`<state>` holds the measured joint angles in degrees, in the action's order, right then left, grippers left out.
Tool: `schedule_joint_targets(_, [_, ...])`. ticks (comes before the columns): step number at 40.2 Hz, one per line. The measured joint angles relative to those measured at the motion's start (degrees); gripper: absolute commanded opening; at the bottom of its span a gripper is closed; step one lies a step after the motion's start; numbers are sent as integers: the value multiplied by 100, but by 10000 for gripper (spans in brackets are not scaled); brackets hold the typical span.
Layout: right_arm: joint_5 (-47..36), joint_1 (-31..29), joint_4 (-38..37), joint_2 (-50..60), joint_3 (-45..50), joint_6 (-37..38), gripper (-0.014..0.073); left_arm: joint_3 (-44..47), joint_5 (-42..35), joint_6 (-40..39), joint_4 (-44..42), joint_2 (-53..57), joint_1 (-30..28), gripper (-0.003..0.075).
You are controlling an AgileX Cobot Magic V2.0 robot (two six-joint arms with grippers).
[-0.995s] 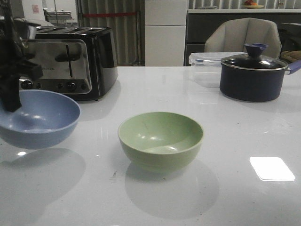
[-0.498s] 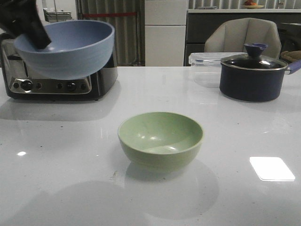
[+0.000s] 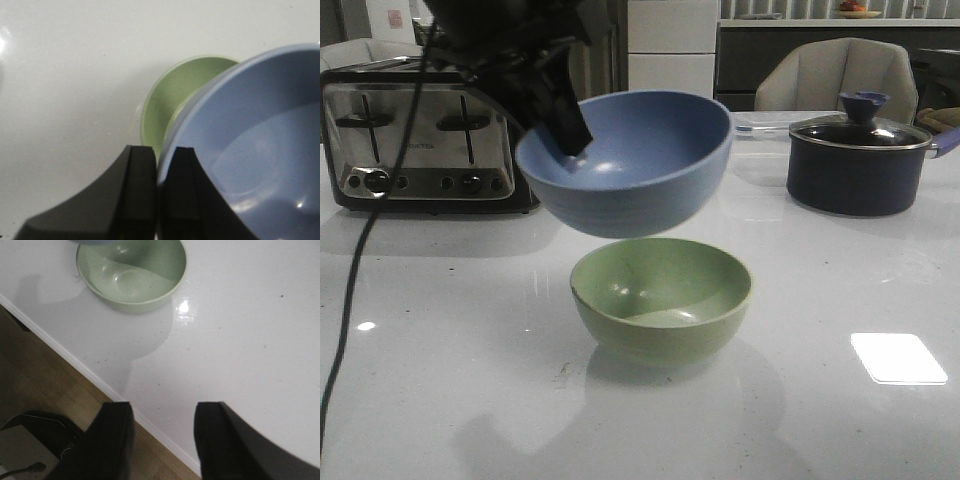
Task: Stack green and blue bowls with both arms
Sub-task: 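Carry the blue bowl over the green bowl and lower it inside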
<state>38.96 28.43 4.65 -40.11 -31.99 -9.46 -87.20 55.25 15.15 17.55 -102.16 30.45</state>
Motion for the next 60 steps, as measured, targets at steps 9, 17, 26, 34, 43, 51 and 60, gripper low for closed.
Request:
schedule_joint_targets(9, [0,0,0,0,0,0,411,-641,304,0,-76,-726,231,98])
schedule_joint_targets(17, [0,0,0,0,0,0,411,-714,348,0,-147,-1111,253,99])
schedule_joint_targets(26, [0,0,0,0,0,0,411,-718,270,0,-160,-1381,253,132])
schedule_joint_targets(34, [0,0,0,0,0,0,411,-727,223,0,-160,-1428,253,412])
schedule_joint_targets(43, [0,0,0,0,0,0,411,-727,243,0,-160,-1428,253,496])
schedule_joint_targets(51, [0,0,0,0,0,0,411,-727,304,0,-378,-1073,255,496])
schedule_joint_targets(60, [0,0,0,0,0,0,411,-625,407,0,-545,-93,255,496])
